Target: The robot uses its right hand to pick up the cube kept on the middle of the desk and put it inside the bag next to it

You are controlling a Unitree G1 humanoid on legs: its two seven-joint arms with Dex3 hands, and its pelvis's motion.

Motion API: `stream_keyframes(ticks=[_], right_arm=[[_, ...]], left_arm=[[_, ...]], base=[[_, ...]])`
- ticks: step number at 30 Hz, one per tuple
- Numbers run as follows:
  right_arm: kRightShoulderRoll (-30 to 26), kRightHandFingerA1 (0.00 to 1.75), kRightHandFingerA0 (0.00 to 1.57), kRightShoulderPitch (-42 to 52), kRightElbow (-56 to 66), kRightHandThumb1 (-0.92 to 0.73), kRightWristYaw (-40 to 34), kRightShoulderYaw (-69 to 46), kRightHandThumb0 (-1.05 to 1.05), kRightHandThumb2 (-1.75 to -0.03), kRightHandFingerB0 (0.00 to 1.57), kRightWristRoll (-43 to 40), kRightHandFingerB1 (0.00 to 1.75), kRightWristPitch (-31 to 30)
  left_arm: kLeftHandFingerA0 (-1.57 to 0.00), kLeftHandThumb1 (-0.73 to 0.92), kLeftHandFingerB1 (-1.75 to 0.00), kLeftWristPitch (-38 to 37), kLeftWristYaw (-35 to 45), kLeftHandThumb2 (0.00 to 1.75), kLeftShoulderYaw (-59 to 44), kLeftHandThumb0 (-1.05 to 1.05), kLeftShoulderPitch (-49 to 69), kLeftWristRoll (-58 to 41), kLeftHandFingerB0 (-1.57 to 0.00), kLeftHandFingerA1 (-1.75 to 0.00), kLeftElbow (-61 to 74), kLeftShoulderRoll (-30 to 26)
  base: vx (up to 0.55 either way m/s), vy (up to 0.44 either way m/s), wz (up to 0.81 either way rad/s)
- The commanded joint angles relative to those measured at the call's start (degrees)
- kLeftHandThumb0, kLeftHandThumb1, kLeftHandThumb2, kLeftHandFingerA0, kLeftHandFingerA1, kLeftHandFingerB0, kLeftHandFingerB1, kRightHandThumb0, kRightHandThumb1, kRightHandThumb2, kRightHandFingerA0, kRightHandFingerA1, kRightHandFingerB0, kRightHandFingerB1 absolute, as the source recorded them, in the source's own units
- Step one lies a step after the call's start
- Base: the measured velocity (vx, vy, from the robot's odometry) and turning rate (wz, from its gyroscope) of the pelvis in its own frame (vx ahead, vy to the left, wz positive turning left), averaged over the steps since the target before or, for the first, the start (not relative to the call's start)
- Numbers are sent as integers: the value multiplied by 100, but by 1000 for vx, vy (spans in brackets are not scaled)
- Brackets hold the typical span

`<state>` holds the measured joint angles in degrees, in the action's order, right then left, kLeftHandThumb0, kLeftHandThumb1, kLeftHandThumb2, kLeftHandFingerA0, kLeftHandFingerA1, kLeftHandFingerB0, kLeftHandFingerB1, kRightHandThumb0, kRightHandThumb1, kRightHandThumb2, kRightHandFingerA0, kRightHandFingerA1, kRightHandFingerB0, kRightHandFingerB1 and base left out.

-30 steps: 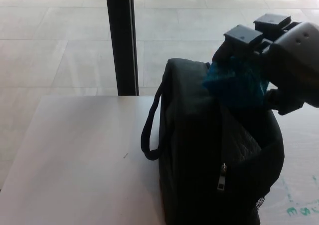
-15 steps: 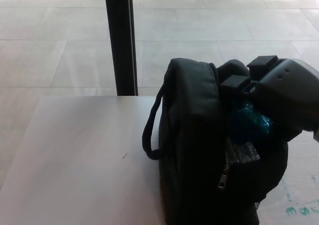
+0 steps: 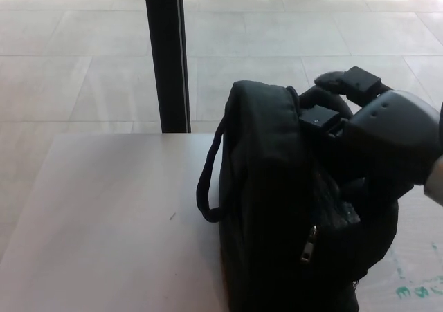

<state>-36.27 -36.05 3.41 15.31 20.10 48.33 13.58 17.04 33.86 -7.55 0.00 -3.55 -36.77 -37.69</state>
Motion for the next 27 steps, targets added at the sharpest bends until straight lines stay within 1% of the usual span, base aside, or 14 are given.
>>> stream_keyframes(ticks=[1,7,10,11,12,13,14,15,16,17,18,19,22,27], right_arm=[[-50,17,0,-21,303,-54,643,-48,-98,-92,0,311,0,-449],[-128,11,0,-59,513,-53,1125,-192,-95,-90,2,218,1,-611],[-95,1,0,-33,500,-48,1139,-366,-86,-81,15,77,39,-696],[-107,21,0,-55,409,-41,1082,-453,-69,-82,19,-21,48,-643],[-121,46,1,-80,372,-60,1081,-532,-64,-58,40,-83,36,-641],[-157,44,4,-133,350,-51,1154,-672,-70,-85,34,-178,48,-702],[-184,47,6,-166,382,-63,1260,-789,-62,-59,42,-253,36,-790],[-186,47,6,-175,380,-63,1278,-894,-62,-59,42,-337,36,-794],[-156,49,10,-221,400,-63,1361,-1020,-59,-59,44,-476,37,-891],[-166,55,23,-272,420,-52,1471,-1250,-62,-85,45,-663,52,-1055],[-137,55,23,-289,450,-52,1546,-1373,-62,-85,45,-771,52,-1169],[-140,50,33,-335,456,-64,1630,-1536,-55,-60,55,-936,39,-1269],[-38,49,54,-184,443,-61,1449,-2504,-48,-58,59,-1900,43,-1419],[108,52,54,416,763,-62,1367,-3580,-44,-59,50,-2531,40,-1665]], left_arm=[[-37,53,-53,85,-30,93,-50,-59,38,0,-24,-64,-3,-60],[-34,54,-52,47,-24,93,-21,-64,36,37,-22,-62,-18,-68],[-33,55,-51,-20,12,93,18,-65,19,64,-22,-62,-68,-88],[-34,54,-52,-27,-15,93,13,-63,5,64,-22,-62,-96,-74],[-32,55,-51,-47,-6,93,29,-67,11,78,-21,-61,-85,-82],[-32,56,-50,-81,7,93,60,-68,35,107,-21,-61,-43,-99],[-31,56,-50,-89,12,93,73,-66,55,118,-20,-60,-6,-110],[-31,56,-50,-86,28,93,83,-66,58,117,-20,-60,3,-118],[-31,72,-42,-103,54,61,33,-59,110,63,-28,-53,6,-115],[-32,55,-50,-69,4,93,17,-67,109,61,-21,-61,2,-100],[-32,55,-50,-69,-3,93,13,-67,102,60,-21,-61,-16,-95],[-33,56,-51,-53,-43,93,33,-67,90,87,-22,-60,-34,-83],[-33,56,-51,-69,-61,94,59,-65,64,115,-20,-61,-58,-83],[-33,55,-52,-34,-53,92,7,-65,61,57,-23,-61,-89,-61]], base=[[0,0,0],[0,0,0],[0,0,0],[0,0,0],[0,0,0],[0,0,0],[0,0,0],[0,0,0],[0,0,0],[0,0,0],[0,0,0],[0,0,0],[0,0,0],[0,0,0]])
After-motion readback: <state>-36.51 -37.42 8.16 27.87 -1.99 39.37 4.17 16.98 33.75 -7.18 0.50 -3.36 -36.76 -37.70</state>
